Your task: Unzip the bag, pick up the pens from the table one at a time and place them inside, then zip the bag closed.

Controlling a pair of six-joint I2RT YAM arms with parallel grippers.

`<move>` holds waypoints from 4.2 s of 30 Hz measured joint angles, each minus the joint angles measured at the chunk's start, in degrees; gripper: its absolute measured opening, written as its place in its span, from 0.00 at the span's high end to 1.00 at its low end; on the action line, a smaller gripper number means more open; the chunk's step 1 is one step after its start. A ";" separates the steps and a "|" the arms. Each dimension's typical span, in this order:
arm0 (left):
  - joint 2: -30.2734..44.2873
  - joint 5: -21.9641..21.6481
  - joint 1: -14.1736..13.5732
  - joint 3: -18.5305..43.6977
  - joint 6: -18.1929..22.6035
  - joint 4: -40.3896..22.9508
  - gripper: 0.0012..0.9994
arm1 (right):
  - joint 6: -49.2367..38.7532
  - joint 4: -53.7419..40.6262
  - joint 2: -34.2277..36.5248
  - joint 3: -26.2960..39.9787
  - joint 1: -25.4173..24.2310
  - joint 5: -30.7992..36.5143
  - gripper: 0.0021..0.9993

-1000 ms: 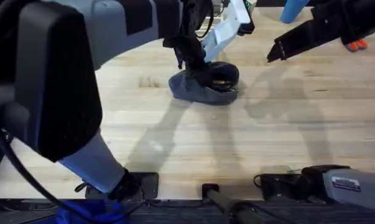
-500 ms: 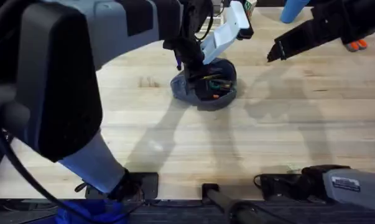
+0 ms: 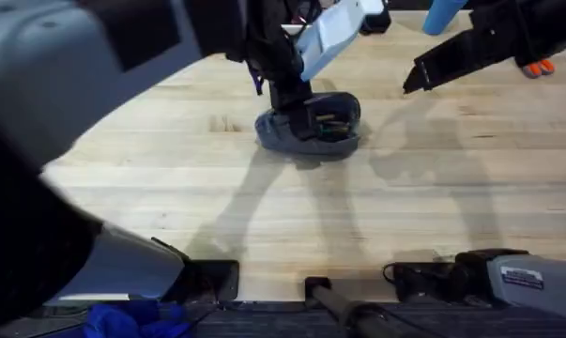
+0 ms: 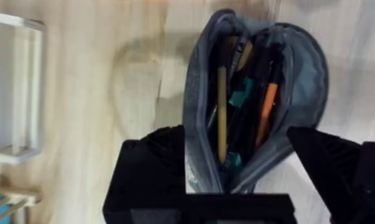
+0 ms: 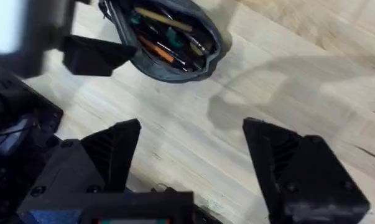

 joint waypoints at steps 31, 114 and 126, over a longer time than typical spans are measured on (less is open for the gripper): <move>-11.41 0.47 9.79 0.00 -5.18 1.19 0.01 | 1.27 -0.20 0.02 0.00 0.00 0.00 0.00; 0.39 45.25 47.19 -21.07 52.68 -3.83 0.01 | 42.64 14.64 0.02 0.00 23.92 7.96 0.00; 0.39 45.55 47.19 -21.09 53.57 -3.51 0.01 | 61.72 14.03 0.01 0.00 28.04 11.30 0.00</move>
